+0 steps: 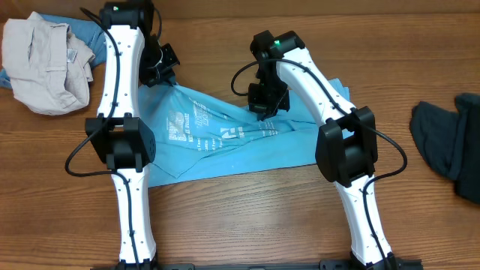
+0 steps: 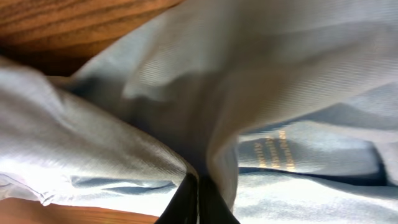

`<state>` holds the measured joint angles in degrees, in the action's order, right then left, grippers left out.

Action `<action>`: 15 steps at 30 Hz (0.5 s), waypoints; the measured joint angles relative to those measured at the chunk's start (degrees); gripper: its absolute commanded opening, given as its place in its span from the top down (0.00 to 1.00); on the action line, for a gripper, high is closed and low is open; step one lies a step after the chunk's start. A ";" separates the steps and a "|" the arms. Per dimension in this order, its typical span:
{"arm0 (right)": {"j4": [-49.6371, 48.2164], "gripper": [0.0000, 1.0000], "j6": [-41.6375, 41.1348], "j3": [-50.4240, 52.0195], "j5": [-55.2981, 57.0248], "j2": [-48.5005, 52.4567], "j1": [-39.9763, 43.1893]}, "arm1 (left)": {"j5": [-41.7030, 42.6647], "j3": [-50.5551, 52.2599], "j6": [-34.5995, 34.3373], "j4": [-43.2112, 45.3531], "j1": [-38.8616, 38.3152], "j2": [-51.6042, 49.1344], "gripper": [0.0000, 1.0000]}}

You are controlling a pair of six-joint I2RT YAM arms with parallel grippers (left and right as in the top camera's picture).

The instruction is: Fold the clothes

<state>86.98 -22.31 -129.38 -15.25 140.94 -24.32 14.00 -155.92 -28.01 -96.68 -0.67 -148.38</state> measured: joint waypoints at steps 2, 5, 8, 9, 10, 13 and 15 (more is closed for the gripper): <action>0.07 0.96 -0.04 0.00 -0.07 0.00 0.66 | -0.17 0.22 0.81 0.04 -0.02 2.05 0.96; 0.46 0.96 -0.13 0.00 -0.46 0.00 1.03 | -1.79 5.18 1.44 0.13 -0.57 6.43 0.94; 0.46 0.96 -0.15 0.00 -0.42 0.00 1.03 | -5.86 13.22 1.51 0.02 -1.38 9.31 0.93; 0.57 0.96 -0.13 0.00 -0.44 0.00 1.03 | -6.88 16.17 1.62 0.04 -1.51 9.66 0.96; 0.68 0.96 -0.15 0.00 -0.44 0.00 1.03 | -7.76 18.84 1.66 0.17 -1.57 9.68 0.96; 1.18 0.96 -0.15 0.00 -0.50 0.00 1.03 | -10.19 25.22 1.18 0.07 -1.60 9.70 0.93; 1.22 0.96 -0.15 0.00 -0.79 0.00 1.03 | -12.02 28.57 0.70 0.07 -1.62 9.70 0.88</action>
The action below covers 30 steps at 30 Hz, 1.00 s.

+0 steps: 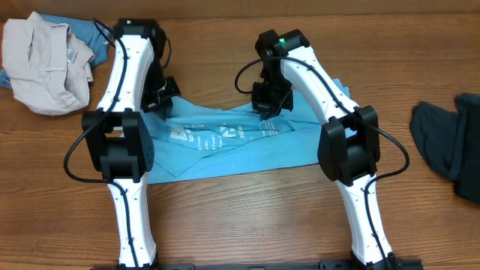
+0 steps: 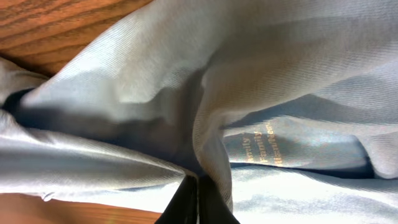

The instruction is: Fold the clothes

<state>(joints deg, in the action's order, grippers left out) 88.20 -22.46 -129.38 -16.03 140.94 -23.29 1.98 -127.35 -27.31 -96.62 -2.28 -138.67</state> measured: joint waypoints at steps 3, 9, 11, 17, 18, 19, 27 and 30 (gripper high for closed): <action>0.57 0.96 0.00 0.00 -0.59 0.00 0.00 | -3.54 3.63 -1.38 0.11 0.02 0.04 0.74; 1.27 0.91 -0.04 0.00 -1.09 0.00 0.00 | -11.56 8.11 -5.53 -0.02 0.02 0.17 0.71; 1.62 0.91 -0.02 0.00 -1.07 0.00 0.00 | -14.21 8.22 -7.37 0.02 0.09 1.20 0.25; -0.61 0.78 -3.17 0.00 -0.26 -0.17 0.02 | -18.60 8.59 -10.43 -0.07 1.66 14.71 0.00; -1.68 0.61 -3.26 0.00 -0.83 -0.39 0.00 | -18.91 8.59 -10.49 -0.07 2.03 17.07 0.00; -3.34 0.47 -2.80 0.00 -2.45 -0.76 0.02 | -19.15 8.57 -10.49 -0.11 2.19 18.84 0.00; -17.44 0.18 1.73 -0.11 -18.60 -2.16 -1.01 | -19.15 8.57 -10.47 -0.07 2.32 20.50 0.00; -21.70 0.19 1.05 0.04 -18.47 -2.16 -3.28 | -16.81 8.57 -9.81 -0.07 2.62 20.70 0.00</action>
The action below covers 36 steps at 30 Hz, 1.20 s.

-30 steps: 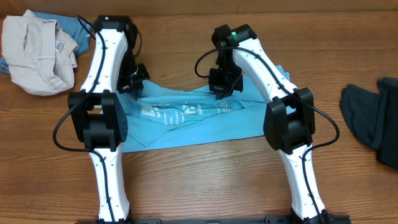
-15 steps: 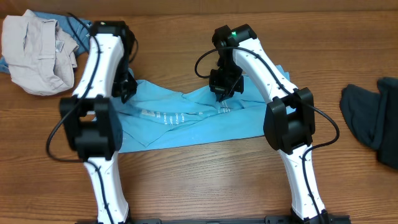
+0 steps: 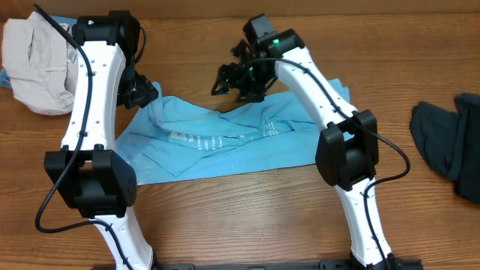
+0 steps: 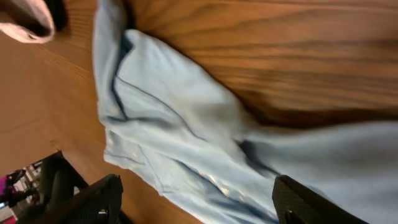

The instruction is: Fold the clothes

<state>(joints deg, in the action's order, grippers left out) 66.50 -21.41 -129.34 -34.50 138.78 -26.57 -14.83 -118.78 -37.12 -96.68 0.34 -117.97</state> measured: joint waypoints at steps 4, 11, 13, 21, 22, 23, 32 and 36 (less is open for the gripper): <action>-2.62 0.24 -2.71 0.46 0.63 0.00 -1.97 | 3.52 0.02 2.84 0.00 1.79 1.40 0.00; -2.19 0.36 -9.94 0.46 4.90 0.13 -2.08 | 8.09 0.00 6.78 0.00 3.13 3.02 0.00; -2.19 0.36 -10.86 0.46 4.87 0.72 -2.05 | 8.46 0.02 7.37 0.00 3.15 3.02 0.00; -4.55 0.37 -14.91 0.50 4.09 5.49 -2.19 | 8.68 0.02 7.58 0.00 3.13 3.02 0.00; -5.05 0.37 -14.99 0.50 3.78 6.08 -2.32 | 8.68 0.02 7.58 0.00 3.15 3.02 0.00; -5.64 0.36 -15.13 0.52 3.52 6.58 -2.47 | 8.68 0.02 7.61 0.00 3.15 3.02 0.00; -7.15 0.46 -16.98 0.57 2.95 8.33 -6.05 | 8.68 0.00 7.76 0.00 3.13 3.02 0.00; -8.44 0.70 -17.79 0.57 2.84 8.76 -6.08 | 8.68 0.02 7.80 0.00 3.13 3.02 0.00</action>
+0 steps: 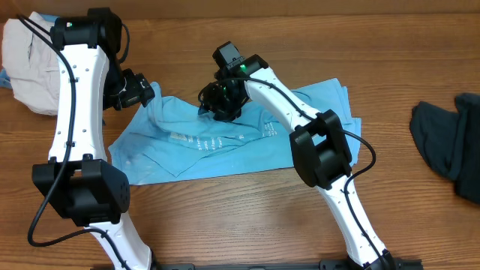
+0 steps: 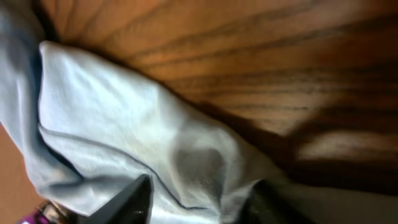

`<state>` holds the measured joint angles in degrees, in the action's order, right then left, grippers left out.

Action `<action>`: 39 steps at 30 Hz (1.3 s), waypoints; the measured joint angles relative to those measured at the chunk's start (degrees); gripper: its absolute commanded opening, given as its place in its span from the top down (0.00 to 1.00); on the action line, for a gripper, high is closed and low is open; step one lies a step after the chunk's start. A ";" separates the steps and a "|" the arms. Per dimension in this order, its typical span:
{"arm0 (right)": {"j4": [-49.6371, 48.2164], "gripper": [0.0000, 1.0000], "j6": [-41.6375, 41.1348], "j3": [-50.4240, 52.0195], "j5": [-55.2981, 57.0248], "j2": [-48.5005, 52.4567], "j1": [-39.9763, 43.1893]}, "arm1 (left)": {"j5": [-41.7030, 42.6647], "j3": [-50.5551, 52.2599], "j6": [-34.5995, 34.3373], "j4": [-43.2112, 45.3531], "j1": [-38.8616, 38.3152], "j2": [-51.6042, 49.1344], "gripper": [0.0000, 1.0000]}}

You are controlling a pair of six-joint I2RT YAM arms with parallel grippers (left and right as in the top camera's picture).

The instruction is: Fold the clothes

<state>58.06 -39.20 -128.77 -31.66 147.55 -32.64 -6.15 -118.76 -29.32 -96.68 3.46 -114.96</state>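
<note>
A light blue shirt with white print lies spread across the middle of the table, rumpled along its top edge. My right gripper is low over that top edge, left of centre. In the right wrist view it is open, a ridge of pale blue cloth lying between its dark fingers. My left gripper sits at the shirt's upper-left corner, which rises up to it; it looks shut on that corner.
A beige garment over some blue cloth is heaped at the back left. A dark grey garment lies at the right edge. Bare wooden table runs along the front.
My right gripper, still open, has moved left and down onto the shirt's top edge. The left arm has shifted slightly left, and the shirt lies a little flatter.
Both grippers held the shirt's top edge bunched and raised between them, then lower and more stretched. By 1.2 s ago the right gripper had let go and stood open above the cloth, with the left drawn out leftward. Now the right is open on the cloth.
</note>
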 measured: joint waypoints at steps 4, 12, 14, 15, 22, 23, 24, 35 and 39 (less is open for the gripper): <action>-1.22 0.96 0.09 0.00 -0.09 0.22 0.04 | 0.00 0.00 0.00 0.02 0.02 0.00 0.00; -1.81 0.96 0.22 0.00 -0.09 0.22 1.44 | 0.02 -0.02 1.03 0.00 0.00 0.00 0.00; -0.20 0.96 0.72 0.00 -0.09 0.17 1.62 | 0.02 0.00 1.03 -0.02 0.02 0.00 0.00; 1.73 0.96 0.96 0.00 0.04 0.04 1.66 | 0.00 -0.02 1.03 0.00 0.00 0.00 0.00; 15.54 0.96 3.48 0.00 2.56 -5.68 0.96 | 0.00 -0.02 1.03 0.00 0.02 0.00 0.00; 16.52 0.96 3.72 0.00 2.58 -6.21 0.70 | 0.00 0.00 1.03 0.00 0.02 0.00 0.00; 17.81 0.96 3.98 -0.02 2.60 -6.67 0.33 | 0.00 0.00 1.03 -0.02 0.00 0.00 0.00; 24.70 0.68 4.96 0.00 11.45 -6.91 -5.70 | 0.00 0.00 1.05 0.00 0.00 0.00 0.00; 19.32 0.59 4.39 -0.11 12.24 -6.91 -4.96 | 0.00 0.00 1.07 0.00 0.00 0.00 0.00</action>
<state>77.38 -34.81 -128.88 -19.42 140.64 -37.60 -6.15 -118.76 -28.25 -96.68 3.46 -114.96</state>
